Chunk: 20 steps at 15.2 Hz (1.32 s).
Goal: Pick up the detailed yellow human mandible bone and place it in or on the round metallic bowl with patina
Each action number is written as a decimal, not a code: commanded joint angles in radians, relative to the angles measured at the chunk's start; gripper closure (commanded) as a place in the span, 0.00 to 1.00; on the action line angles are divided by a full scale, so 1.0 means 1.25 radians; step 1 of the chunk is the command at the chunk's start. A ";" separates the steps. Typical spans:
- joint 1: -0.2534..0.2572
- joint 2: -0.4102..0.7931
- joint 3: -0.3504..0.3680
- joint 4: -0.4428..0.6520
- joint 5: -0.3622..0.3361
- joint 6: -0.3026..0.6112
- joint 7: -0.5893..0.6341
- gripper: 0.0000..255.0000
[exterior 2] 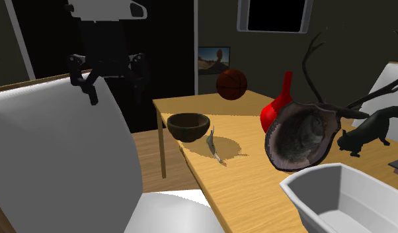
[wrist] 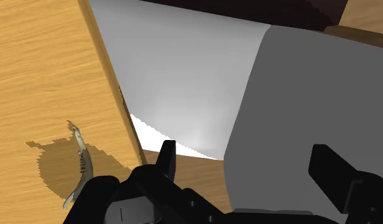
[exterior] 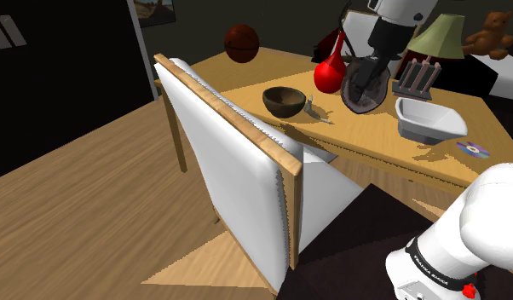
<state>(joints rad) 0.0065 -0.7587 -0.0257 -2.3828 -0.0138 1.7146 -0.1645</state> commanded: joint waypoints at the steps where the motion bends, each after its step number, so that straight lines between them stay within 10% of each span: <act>1: 0.000 0.000 0.000 0.000 0.000 0.000 0.000 0.00; 11: -0.008 0.211 -0.185 0.040 0.002 0.164 -0.224 0.00; 20: 0.009 0.487 -0.331 0.184 0.125 0.248 -0.467 0.00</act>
<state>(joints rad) 0.0152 -0.1948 -0.4221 -2.1753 0.1160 2.0123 -0.7091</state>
